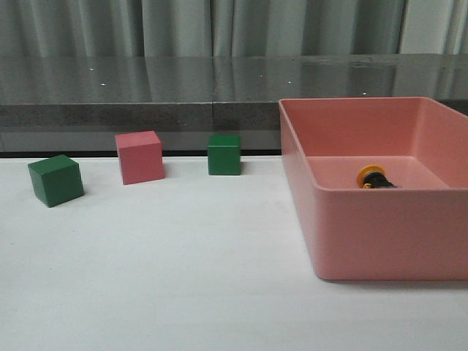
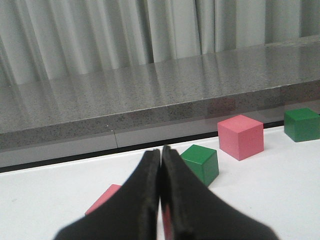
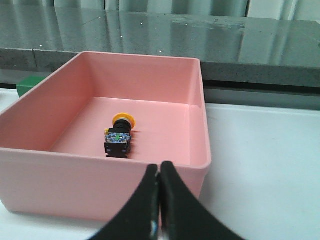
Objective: Place and stand button with both arms
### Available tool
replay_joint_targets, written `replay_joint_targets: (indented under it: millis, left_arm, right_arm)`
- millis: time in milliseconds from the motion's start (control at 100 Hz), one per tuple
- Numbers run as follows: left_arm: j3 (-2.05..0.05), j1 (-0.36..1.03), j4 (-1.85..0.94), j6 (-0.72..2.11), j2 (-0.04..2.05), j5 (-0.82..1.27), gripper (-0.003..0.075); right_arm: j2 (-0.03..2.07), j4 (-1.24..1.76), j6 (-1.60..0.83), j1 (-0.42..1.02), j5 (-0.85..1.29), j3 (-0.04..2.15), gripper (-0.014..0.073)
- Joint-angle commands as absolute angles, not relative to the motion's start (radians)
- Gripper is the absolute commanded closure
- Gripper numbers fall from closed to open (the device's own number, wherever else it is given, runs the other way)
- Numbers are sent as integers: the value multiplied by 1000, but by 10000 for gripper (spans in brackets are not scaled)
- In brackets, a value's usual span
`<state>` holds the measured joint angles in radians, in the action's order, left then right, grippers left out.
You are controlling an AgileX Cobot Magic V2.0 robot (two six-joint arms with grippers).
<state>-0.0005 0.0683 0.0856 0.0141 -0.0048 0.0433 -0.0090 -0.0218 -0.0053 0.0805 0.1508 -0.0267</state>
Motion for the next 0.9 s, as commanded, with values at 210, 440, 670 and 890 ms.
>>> replay_joint_targets:
  millis: [210, 440, 670, 890]
  left_arm:
    - [30, 65, 77, 0, -36, -34, 739]
    - [30, 65, 77, 0, -36, -34, 739]
    - [30, 65, 77, 0, -36, -34, 739]
    - [30, 65, 77, 0, -36, -34, 739]
  right_arm:
    - [-31, -29, -7, 75, 64, -14, 704]
    - [-31, -29, -7, 75, 64, -14, 704]
    - [-31, -29, -7, 75, -50, -12, 704]
    - [31, -16, -7, 77, 111, 166, 704]
